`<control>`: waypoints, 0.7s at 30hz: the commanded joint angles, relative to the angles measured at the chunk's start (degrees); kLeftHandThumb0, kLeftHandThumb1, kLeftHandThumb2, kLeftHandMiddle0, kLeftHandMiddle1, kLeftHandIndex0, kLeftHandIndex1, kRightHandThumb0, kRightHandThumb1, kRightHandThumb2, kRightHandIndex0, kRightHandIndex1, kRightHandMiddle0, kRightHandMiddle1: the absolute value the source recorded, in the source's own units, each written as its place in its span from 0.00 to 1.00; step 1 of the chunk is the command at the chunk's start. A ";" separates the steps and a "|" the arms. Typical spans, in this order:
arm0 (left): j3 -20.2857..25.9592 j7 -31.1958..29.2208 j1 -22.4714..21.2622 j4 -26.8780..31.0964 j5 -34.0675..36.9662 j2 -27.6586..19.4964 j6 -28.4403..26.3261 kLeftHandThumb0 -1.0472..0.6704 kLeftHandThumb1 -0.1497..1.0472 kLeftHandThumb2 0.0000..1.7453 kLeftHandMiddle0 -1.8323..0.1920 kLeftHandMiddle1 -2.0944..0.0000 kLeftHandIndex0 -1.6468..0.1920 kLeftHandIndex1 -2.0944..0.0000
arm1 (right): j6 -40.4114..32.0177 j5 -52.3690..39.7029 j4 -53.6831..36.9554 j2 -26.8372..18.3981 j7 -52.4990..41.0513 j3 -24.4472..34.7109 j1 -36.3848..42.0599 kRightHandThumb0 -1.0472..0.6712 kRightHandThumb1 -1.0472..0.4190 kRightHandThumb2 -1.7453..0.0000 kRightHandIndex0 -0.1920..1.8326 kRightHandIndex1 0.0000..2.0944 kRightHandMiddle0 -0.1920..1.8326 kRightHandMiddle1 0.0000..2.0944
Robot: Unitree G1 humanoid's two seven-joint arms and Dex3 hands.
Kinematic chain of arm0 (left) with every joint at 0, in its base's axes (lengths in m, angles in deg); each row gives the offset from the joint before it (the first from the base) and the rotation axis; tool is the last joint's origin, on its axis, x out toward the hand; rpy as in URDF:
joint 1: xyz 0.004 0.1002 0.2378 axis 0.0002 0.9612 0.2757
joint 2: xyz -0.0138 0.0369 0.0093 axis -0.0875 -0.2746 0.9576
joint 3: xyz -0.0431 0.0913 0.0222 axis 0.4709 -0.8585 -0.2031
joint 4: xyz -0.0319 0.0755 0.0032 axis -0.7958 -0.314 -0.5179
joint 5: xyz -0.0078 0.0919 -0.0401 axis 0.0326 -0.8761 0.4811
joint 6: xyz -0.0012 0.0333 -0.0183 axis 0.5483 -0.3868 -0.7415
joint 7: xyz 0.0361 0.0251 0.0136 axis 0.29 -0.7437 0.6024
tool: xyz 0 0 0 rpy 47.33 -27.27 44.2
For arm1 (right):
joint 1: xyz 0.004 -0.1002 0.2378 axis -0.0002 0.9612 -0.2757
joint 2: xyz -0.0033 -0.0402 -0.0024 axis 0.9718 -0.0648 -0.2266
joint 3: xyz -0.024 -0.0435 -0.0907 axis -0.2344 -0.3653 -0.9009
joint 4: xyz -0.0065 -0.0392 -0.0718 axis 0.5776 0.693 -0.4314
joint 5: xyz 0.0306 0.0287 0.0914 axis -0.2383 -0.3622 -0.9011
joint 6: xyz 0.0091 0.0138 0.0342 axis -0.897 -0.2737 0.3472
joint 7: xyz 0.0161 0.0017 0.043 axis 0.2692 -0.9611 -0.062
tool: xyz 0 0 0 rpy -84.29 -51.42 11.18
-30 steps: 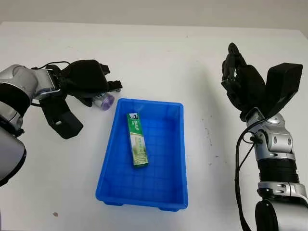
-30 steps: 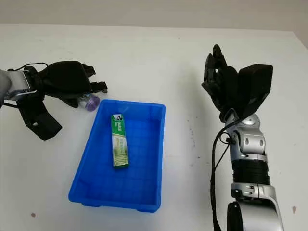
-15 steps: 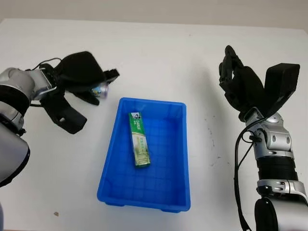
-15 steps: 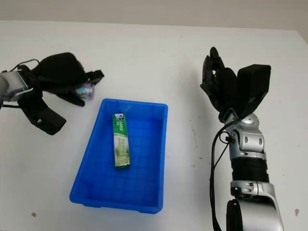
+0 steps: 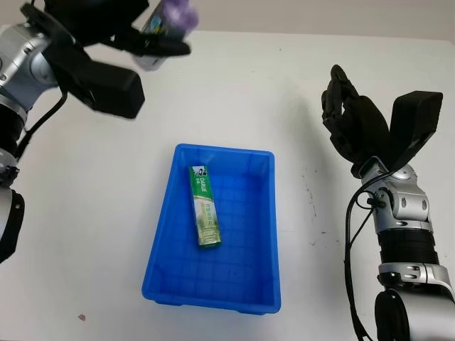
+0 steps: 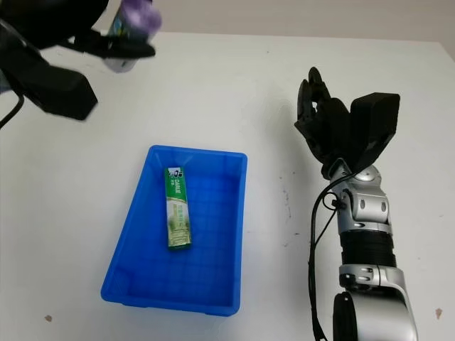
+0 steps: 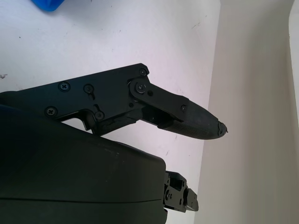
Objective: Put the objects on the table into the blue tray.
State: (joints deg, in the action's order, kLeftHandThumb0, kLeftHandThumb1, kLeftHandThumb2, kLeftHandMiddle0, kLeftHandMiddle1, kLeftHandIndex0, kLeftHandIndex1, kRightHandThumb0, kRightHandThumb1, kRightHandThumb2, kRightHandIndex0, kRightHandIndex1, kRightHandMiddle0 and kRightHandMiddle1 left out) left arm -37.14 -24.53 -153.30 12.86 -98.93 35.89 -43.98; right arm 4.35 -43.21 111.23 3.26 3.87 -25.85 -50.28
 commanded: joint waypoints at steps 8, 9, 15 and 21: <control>5.72 -26.49 10.27 36.02 23.88 0.14 -47.42 0.37 1.00 0.27 0.45 0.00 0.58 0.00 | 0.38 0.39 -0.66 0.48 0.95 -0.23 -0.16 0.26 0.00 0.56 0.00 0.00 0.00 0.00; 5.14 -29.32 10.29 37.86 24.79 -0.49 -51.34 0.38 1.00 0.28 0.44 0.00 0.59 0.00 | 0.19 0.50 -0.75 0.49 1.13 -0.33 -0.17 0.25 0.00 0.56 0.00 0.00 0.00 0.00; 0.17 -38.31 9.39 46.11 23.39 -3.92 -70.21 0.35 1.00 0.20 0.79 0.13 0.98 0.14 | 0.13 0.09 -0.41 0.72 1.03 -0.29 -0.35 0.26 0.00 0.56 0.00 0.00 0.00 0.00; -5.46 -46.29 10.00 46.75 19.00 -6.34 -68.84 0.32 1.00 0.18 0.87 0.95 0.97 0.79 | 0.11 -0.04 -0.04 0.68 1.15 -0.20 -0.38 0.27 0.00 0.57 0.00 0.00 0.00 0.00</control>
State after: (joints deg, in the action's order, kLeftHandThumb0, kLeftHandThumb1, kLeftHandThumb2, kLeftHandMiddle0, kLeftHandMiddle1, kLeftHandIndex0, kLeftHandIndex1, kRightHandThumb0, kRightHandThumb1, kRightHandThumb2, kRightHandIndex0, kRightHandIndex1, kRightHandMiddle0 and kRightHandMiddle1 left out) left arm -41.79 -69.16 -142.86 58.47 -79.41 30.17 -113.18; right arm 4.32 -43.10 111.24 3.78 4.95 -26.27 -50.30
